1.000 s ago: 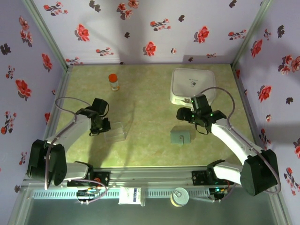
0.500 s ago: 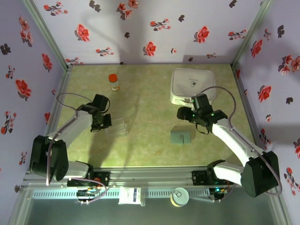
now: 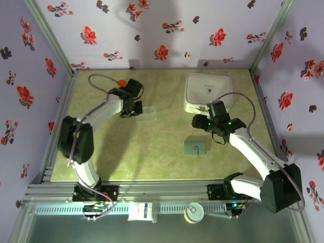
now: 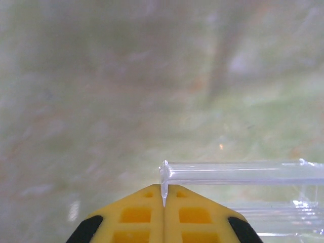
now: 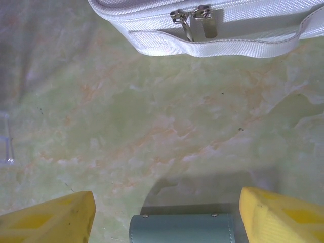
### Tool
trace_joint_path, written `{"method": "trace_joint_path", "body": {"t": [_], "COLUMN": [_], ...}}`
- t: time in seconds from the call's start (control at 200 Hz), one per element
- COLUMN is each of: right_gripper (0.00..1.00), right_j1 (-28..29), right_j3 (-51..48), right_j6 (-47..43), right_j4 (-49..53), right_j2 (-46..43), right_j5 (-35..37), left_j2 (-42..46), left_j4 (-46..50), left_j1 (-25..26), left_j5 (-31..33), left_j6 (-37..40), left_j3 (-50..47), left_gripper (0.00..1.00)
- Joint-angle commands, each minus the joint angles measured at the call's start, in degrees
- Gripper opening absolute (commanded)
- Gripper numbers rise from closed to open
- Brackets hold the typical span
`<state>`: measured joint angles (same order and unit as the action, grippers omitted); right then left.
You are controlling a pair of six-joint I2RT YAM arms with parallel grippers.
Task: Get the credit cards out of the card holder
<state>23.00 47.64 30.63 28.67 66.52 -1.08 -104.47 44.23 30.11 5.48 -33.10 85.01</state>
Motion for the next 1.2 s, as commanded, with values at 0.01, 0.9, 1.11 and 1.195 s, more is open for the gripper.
{"method": "trace_joint_path", "body": {"t": [0.01, 0.9, 1.11, 1.195], "right_gripper": [0.76, 0.76, 0.76, 0.76], "right_j1": [0.4, 0.4, 0.4, 0.5], "right_j3": [1.7, 0.9, 0.9, 1.0], "right_j6": [-0.3, 0.2, 0.4, 0.5], "right_j4": [1.5, 2.3, 2.8, 3.0], "right_j2": [-0.5, 0.2, 0.3, 0.2], "right_j5": [2.5, 3.2, 3.3, 3.3], "left_j2": [-7.1, -35.8, -36.0, -35.7], "left_j4": [5.3, 14.7, 14.2, 14.0], "left_j1": [2.7, 4.1, 4.2, 4.3], "left_j5": [2.4, 3.2, 2.9, 2.6], "left_j6": [-1.5, 2.0, 2.6, 2.8], "left_j3": [11.4, 49.0, 48.7, 48.7], "left_gripper": [0.00, 0.00, 0.08, 0.11]}}
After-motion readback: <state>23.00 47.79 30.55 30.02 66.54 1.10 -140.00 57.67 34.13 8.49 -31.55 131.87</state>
